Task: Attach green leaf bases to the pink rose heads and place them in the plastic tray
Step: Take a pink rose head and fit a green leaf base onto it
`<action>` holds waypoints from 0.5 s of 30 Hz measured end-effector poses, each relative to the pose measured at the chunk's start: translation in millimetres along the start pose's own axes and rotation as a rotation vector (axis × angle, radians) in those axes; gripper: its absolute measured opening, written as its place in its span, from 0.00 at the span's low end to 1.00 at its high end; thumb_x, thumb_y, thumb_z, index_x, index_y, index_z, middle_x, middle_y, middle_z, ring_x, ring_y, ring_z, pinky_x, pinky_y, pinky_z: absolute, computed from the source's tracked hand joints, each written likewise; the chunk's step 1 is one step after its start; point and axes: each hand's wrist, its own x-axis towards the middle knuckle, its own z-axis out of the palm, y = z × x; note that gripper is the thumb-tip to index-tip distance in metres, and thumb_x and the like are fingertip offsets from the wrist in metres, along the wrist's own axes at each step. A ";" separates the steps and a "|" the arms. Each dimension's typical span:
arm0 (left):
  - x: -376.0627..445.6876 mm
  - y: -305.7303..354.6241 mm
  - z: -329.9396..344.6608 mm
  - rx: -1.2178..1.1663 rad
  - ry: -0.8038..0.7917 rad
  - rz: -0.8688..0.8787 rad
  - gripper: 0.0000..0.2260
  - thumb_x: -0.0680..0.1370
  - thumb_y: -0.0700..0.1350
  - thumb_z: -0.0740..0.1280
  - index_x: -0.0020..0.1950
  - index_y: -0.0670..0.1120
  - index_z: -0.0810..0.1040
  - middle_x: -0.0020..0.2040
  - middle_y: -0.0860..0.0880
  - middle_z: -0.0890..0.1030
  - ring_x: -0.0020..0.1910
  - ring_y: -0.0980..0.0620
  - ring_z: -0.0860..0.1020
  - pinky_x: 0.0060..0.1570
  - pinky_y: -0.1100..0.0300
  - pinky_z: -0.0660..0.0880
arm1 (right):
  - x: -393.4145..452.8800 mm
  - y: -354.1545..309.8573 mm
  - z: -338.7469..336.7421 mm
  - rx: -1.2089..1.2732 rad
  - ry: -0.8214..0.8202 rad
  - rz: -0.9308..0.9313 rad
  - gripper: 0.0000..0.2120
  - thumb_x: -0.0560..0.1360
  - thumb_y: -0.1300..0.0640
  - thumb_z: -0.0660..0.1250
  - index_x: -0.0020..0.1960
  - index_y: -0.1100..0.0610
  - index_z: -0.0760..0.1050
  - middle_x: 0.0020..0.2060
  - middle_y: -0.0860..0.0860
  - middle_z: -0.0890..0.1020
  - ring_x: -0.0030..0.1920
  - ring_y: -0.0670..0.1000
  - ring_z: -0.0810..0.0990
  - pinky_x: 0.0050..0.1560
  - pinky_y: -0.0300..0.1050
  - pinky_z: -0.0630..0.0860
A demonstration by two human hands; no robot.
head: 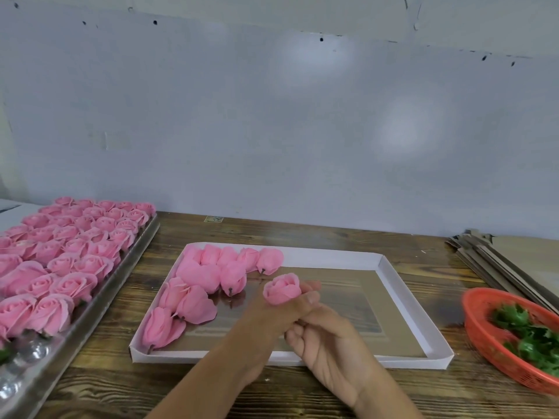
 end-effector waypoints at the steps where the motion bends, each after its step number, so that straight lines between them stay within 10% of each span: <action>1: -1.2 0.2 -0.2 -0.003 0.003 -0.006 0.14 0.64 0.54 0.78 0.47 0.50 0.86 0.55 0.45 0.85 0.52 0.50 0.84 0.57 0.47 0.80 | -0.4 -0.4 0.8 0.003 -0.007 0.013 0.17 0.71 0.61 0.72 0.59 0.65 0.81 0.49 0.60 0.82 0.43 0.51 0.83 0.44 0.40 0.81; 7: -6.1 1.5 5.5 0.022 0.116 -0.016 0.22 0.61 0.61 0.75 0.45 0.46 0.83 0.45 0.43 0.85 0.42 0.50 0.83 0.42 0.54 0.80 | 0.8 6.0 5.4 -0.184 0.025 0.003 0.22 0.72 0.59 0.71 0.64 0.65 0.77 0.53 0.64 0.78 0.50 0.57 0.78 0.50 0.45 0.78; 15: -8.8 3.9 -0.4 -0.026 0.100 0.009 0.18 0.66 0.62 0.72 0.46 0.51 0.86 0.50 0.49 0.87 0.40 0.41 0.72 0.41 0.54 0.71 | -1.4 4.0 5.3 -0.135 0.046 0.225 0.20 0.70 0.50 0.67 0.49 0.68 0.77 0.37 0.61 0.79 0.34 0.56 0.80 0.36 0.45 0.79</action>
